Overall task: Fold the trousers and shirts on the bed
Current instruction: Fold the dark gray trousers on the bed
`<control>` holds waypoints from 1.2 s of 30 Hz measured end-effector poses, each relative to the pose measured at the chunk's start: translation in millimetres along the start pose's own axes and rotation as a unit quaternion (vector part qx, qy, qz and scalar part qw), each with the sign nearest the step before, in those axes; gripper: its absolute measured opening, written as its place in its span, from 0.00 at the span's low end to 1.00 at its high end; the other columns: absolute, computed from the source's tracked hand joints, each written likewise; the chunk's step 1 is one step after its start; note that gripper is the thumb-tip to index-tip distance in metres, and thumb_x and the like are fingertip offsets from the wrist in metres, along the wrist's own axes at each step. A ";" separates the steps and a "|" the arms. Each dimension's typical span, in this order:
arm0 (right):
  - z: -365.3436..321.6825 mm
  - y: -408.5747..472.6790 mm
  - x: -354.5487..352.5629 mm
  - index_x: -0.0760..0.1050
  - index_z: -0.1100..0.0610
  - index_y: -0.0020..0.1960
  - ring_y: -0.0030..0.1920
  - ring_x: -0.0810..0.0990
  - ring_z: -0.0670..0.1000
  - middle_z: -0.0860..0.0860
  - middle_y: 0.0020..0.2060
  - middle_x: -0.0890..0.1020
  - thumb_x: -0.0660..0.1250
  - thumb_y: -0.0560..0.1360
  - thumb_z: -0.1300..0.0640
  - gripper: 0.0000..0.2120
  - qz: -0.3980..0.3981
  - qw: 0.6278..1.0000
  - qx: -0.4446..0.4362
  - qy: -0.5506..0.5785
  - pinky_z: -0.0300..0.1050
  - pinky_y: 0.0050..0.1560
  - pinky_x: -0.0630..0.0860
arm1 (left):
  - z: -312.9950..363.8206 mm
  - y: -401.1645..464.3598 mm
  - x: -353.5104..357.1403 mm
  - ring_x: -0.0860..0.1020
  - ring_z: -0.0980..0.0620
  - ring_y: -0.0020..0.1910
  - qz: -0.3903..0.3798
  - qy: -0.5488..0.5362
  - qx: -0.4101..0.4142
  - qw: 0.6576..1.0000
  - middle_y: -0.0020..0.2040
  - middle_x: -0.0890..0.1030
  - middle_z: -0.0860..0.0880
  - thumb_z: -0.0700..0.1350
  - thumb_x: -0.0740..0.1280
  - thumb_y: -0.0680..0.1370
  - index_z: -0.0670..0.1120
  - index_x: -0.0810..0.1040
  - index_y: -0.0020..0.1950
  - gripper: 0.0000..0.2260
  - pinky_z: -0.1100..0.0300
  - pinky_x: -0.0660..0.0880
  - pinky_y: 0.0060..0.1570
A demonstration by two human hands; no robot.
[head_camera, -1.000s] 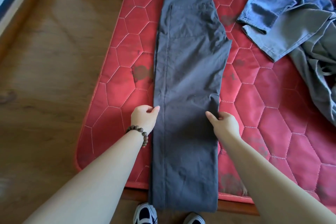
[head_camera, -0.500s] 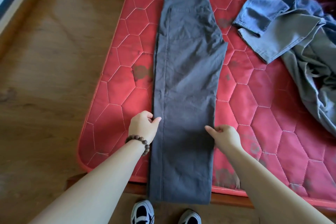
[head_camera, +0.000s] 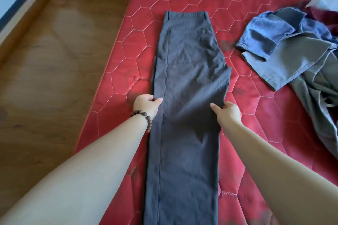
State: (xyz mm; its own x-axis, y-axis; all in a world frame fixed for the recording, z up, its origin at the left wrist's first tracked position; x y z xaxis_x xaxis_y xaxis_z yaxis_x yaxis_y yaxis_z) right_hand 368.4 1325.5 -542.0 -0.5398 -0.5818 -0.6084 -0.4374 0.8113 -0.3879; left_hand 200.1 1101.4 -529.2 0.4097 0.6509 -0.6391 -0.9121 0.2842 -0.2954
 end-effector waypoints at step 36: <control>-154.7 153.2 139.7 0.44 0.42 0.77 0.77 0.40 0.46 0.42 0.78 0.46 0.37 0.77 0.36 0.30 -0.107 0.774 -0.438 -0.445 0.57 0.74 0.35 | 65.7 184.3 60.9 0.47 0.48 0.78 0.040 0.339 0.239 0.909 0.79 0.51 0.49 0.56 0.49 0.81 0.51 0.51 0.79 0.27 0.49 0.48 0.75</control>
State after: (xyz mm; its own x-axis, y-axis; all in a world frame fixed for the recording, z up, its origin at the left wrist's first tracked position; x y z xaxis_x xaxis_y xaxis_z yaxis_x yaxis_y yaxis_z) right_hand 114.8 1359.7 -579.3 0.1498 -0.1116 -0.9824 -0.9786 0.1251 -0.1635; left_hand 56.3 1239.7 -575.9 0.1076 0.1459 -0.9834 -0.7736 0.6336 0.0094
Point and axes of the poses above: each hand's wrist, its own y-axis towards the middle knuckle, its own x-axis out of the palm, z = x × y, the point moved 6 cm from there along y, towards the middle knuckle
